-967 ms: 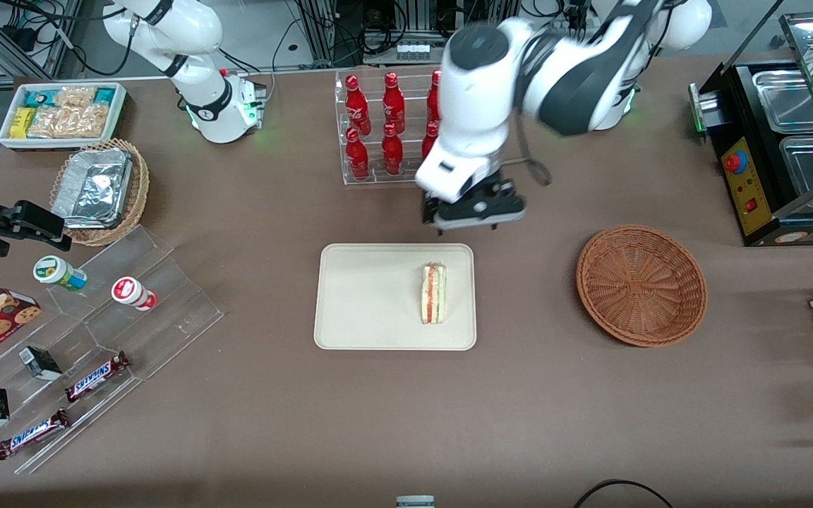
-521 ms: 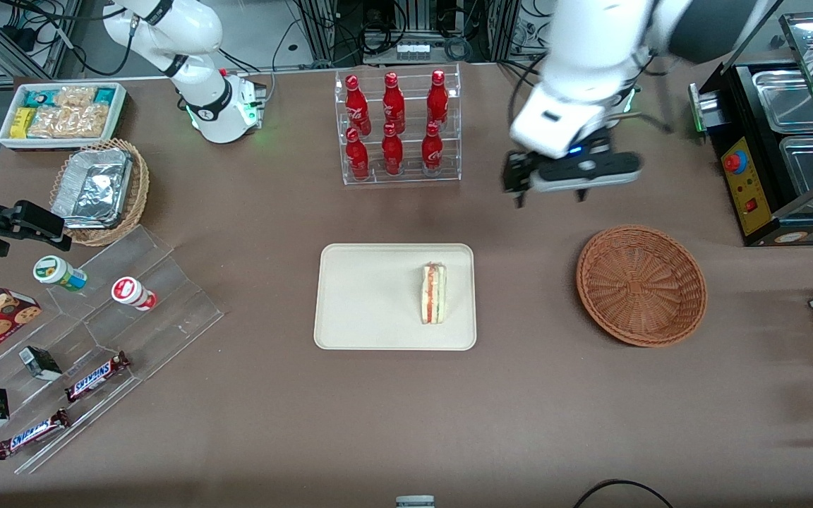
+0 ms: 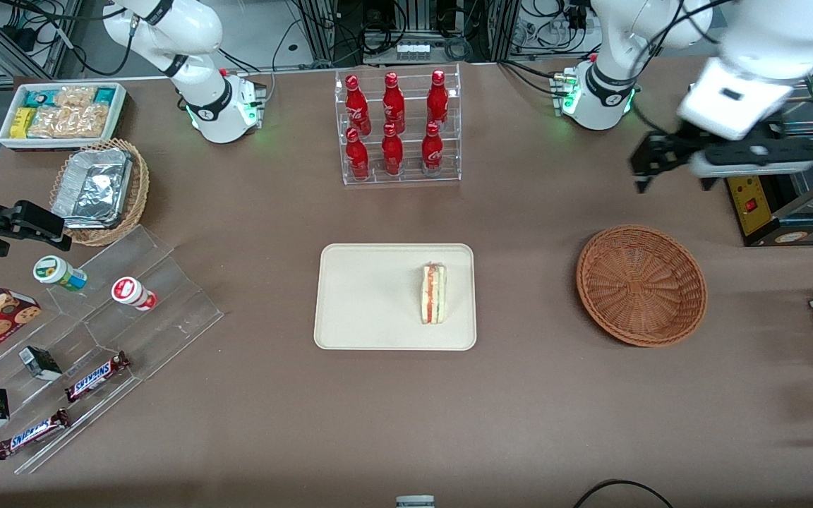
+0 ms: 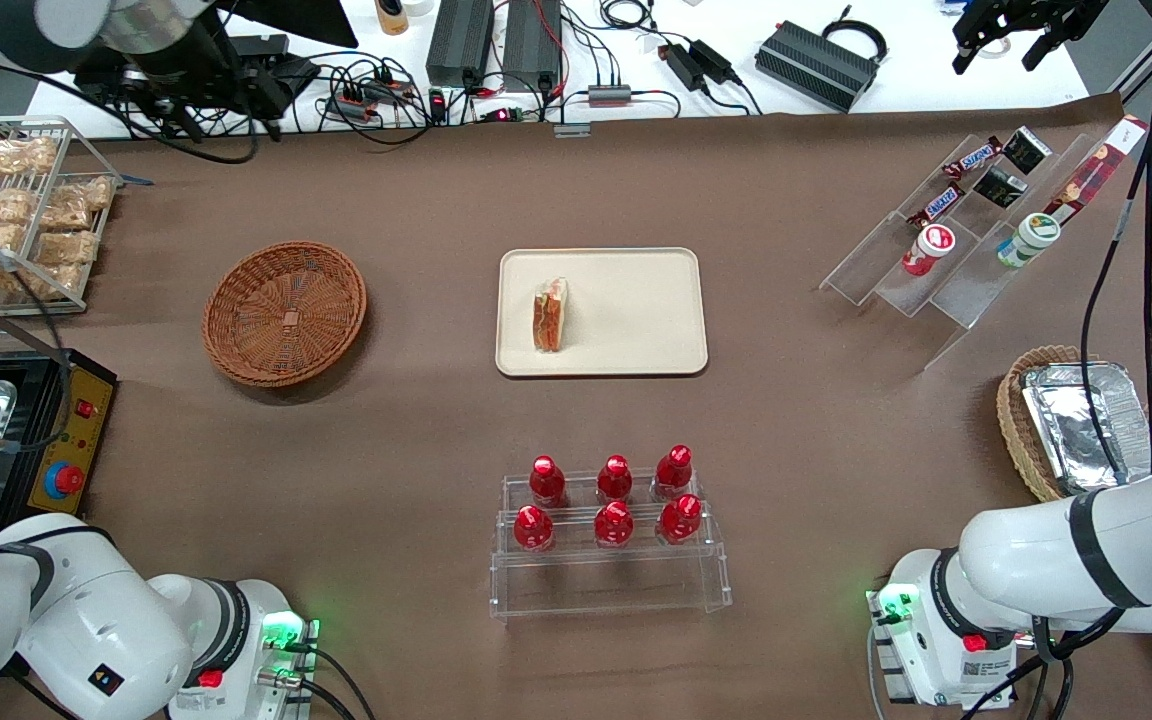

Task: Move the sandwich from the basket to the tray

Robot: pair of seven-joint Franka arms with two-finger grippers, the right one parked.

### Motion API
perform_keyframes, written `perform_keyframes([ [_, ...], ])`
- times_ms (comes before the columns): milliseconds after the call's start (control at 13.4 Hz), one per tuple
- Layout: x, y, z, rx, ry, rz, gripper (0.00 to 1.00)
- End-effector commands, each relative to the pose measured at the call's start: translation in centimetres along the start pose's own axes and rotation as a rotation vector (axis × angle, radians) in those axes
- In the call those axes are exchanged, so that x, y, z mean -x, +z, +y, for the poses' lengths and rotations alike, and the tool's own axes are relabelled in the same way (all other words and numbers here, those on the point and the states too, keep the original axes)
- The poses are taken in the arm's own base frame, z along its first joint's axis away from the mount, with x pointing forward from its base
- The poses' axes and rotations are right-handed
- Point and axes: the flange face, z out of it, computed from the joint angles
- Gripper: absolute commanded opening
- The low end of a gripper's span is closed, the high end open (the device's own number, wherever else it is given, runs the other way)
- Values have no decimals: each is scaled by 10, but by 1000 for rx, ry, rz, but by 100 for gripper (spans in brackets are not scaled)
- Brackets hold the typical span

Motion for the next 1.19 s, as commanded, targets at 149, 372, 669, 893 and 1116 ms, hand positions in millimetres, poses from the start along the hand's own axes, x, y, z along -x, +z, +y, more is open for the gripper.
perform_keyframes([
  [149,-2,-5,-64,19,-29,-21,100],
  [372,4,-14,-109,43,-35,-34,100],
  [669,-5,-20,-130,34,-90,-22,100],
  [893,-6,-19,-128,14,-116,-25,100],
  [1116,-20,-21,-83,33,-105,-23,100],
])
